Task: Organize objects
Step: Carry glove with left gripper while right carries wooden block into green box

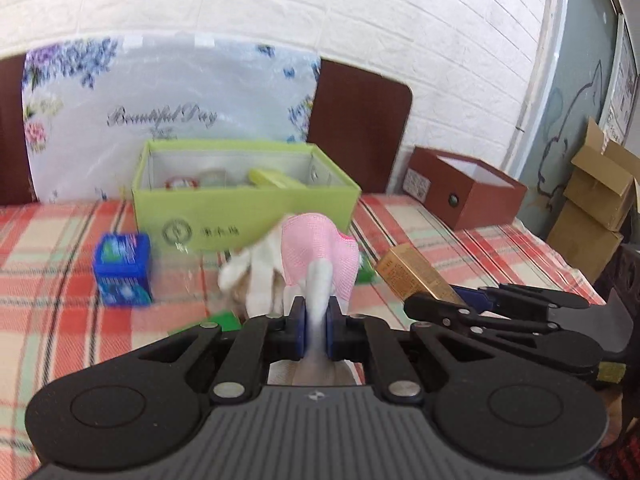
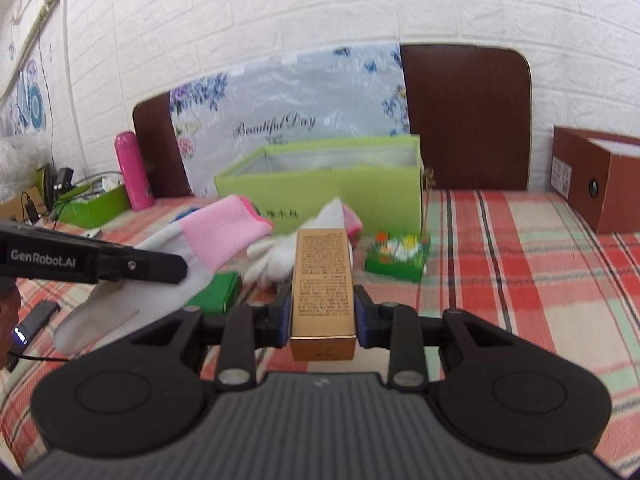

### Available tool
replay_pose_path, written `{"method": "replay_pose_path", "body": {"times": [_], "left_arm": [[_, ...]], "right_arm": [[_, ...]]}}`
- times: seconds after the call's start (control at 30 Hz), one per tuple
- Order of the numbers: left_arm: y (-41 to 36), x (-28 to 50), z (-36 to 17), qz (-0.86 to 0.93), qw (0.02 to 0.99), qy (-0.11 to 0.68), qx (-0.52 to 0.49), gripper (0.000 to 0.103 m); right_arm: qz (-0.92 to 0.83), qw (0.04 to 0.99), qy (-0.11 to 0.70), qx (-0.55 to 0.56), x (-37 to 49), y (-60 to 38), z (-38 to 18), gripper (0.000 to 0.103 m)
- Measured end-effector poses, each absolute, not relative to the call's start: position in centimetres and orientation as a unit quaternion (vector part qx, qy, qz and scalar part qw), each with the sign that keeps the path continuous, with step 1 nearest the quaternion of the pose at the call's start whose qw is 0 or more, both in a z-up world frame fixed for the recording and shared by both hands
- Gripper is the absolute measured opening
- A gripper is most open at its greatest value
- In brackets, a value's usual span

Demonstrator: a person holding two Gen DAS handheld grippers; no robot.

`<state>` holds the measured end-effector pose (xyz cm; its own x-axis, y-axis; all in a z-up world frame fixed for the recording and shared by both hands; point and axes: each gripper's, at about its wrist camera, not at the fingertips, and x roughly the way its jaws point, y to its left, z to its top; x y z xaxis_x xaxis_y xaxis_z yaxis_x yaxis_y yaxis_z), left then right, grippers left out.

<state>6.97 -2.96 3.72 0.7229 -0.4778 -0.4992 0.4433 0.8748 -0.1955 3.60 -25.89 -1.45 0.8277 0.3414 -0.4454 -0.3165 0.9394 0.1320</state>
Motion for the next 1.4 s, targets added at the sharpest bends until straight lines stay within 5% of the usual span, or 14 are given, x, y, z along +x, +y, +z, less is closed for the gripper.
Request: {"method": "replay_pose_path", "body": {"times": [0.47, 0.87, 0.93, 0.97, 1.0, 1.03, 1.13, 1.2, 1.4], "left_arm": [[-1.8, 19.7, 8.7, -0.151, 0.965, 0.214, -0.016, 0.008], [-2.0, 30.2, 5.8, -0.115, 0.963, 0.243, -0.010, 0.009], [-2.0, 30.9, 4.9, -0.107, 0.963, 0.248, -0.001, 0.015], [-2.0, 31.2, 4.3, -0.104, 0.962, 0.253, 0.007, 0.039], [-1.9, 31.4, 3.7, -0.096, 0.961, 0.259, 0.014, 0.066], [-1.8, 31.3, 3.2, -0.087, 0.963, 0.255, 0.019, 0.071], [-1.0, 31.0, 2.2, -0.076, 0.966, 0.246, 0.017, 0.071], [-0.4, 31.0, 1.9, -0.072, 0.963, 0.259, -0.005, 0.071], [-0.2, 28.8, 3.3, -0.069, 0.962, 0.261, -0.032, 0.072]], "right_arm": [[0.172, 0.968, 0.182, 0.011, 15.4, -22.8, 1.6, 0.030], [0.165, 0.963, 0.214, 0.001, 26.8, -19.8, -1.5, 0.030], [0.172, 0.960, 0.222, -0.007, 27.9, -19.2, -2.3, 0.030], [0.180, 0.957, 0.228, -0.012, 28.4, -19.0, -2.8, 0.036], [0.180, 0.955, 0.233, -0.019, 28.7, -18.8, -3.4, 0.052], [0.172, 0.957, 0.231, -0.025, 28.7, -18.7, -3.8, 0.060], [0.159, 0.966, 0.203, -0.031, 27.7, -19.4, -4.3, 0.072], [0.151, 0.969, 0.194, -0.022, 27.3, -20.0, -4.3, 0.089], [0.145, 0.973, 0.179, -0.007, 25.5, -21.4, -2.4, 0.099]]}}
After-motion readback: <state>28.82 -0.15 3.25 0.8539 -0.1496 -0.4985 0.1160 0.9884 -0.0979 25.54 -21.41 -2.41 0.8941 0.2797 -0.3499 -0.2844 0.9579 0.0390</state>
